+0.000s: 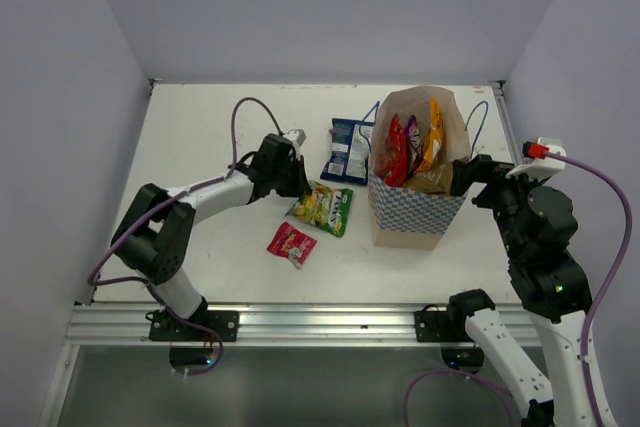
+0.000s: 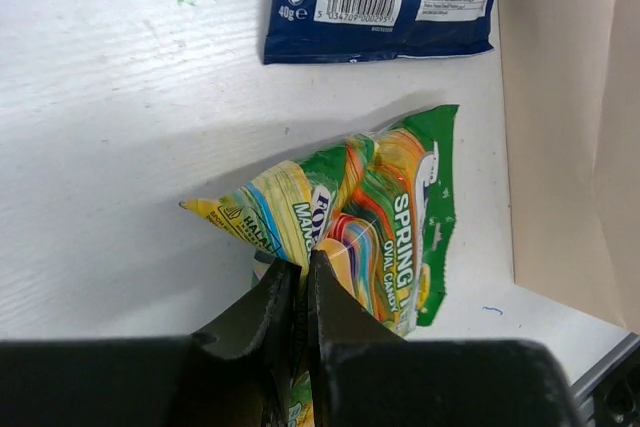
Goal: Place the snacks into the paper bag
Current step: Pick up the snack from the center of the board, then place the snack in the paper bag.
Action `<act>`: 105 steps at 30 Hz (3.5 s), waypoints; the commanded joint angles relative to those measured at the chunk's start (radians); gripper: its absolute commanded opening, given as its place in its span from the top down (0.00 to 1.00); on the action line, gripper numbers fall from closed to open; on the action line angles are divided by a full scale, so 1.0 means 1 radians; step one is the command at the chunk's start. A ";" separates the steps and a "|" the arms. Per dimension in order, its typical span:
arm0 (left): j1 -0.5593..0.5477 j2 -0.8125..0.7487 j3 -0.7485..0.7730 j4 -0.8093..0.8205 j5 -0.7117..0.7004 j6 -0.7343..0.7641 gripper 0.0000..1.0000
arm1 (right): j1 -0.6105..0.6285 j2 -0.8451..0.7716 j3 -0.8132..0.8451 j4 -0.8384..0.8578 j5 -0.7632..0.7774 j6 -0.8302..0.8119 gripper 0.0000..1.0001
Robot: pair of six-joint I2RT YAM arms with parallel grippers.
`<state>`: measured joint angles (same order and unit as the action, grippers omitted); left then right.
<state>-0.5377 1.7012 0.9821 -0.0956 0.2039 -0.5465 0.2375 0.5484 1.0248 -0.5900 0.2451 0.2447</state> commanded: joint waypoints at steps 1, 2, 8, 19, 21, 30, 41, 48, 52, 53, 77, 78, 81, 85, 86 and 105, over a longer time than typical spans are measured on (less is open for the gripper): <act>0.005 -0.097 0.075 -0.087 -0.098 0.031 1.00 | 0.006 -0.004 -0.002 0.042 0.019 -0.013 0.02; 0.005 -0.121 0.095 -0.110 -0.112 0.031 1.00 | 0.006 -0.002 -0.002 0.042 0.019 -0.012 0.02; 0.005 -0.207 0.167 -0.177 -0.184 0.043 1.00 | 0.006 -0.004 -0.002 0.042 0.017 -0.013 0.02; 0.005 -0.278 0.328 -0.306 -0.427 0.020 1.00 | 0.006 -0.005 0.001 0.038 0.013 -0.010 0.02; 0.005 -0.294 0.346 -0.308 -0.474 0.025 1.00 | 0.006 -0.008 0.001 0.036 0.014 -0.010 0.02; -0.011 -0.342 0.447 -0.193 -0.570 0.030 1.00 | 0.006 -0.001 0.008 0.033 0.003 -0.008 0.02; -0.140 -0.324 0.535 0.079 -0.759 0.155 1.00 | 0.006 -0.008 0.011 0.027 0.002 -0.010 0.02; -0.192 -0.305 0.561 0.276 -0.785 0.220 1.00 | 0.006 -0.013 0.006 0.025 0.005 -0.012 0.02; -0.235 -0.270 0.595 0.330 -0.774 0.276 1.00 | 0.006 -0.016 0.004 0.028 0.010 -0.013 0.02; -0.251 -0.261 0.602 0.338 -0.779 0.298 1.00 | 0.006 -0.016 0.004 0.027 0.008 -0.013 0.02; -0.550 0.017 0.894 0.346 -0.943 0.678 1.00 | 0.006 -0.022 -0.008 0.032 0.013 -0.012 0.02; -0.556 0.046 0.911 0.300 -0.951 0.677 1.00 | 0.006 -0.022 -0.009 0.033 0.013 -0.012 0.02; -0.562 0.098 0.977 0.208 -0.968 0.655 1.00 | 0.006 -0.024 -0.011 0.033 0.013 -0.012 0.02; -0.565 0.144 1.023 0.122 -0.962 0.629 1.00 | 0.006 -0.025 -0.012 0.035 0.014 -0.012 0.02; -0.567 0.150 1.036 0.108 -0.956 0.623 1.00 | 0.006 -0.025 -0.012 0.035 0.016 -0.012 0.02; -0.567 0.356 1.158 -0.093 -0.980 0.524 1.00 | 0.011 -0.022 -0.014 0.036 0.017 -0.013 0.02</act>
<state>-1.0966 2.0430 2.0655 -0.1719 -0.7410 0.0242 0.2420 0.5339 1.0119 -0.5896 0.2451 0.2447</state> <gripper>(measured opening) 0.096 0.985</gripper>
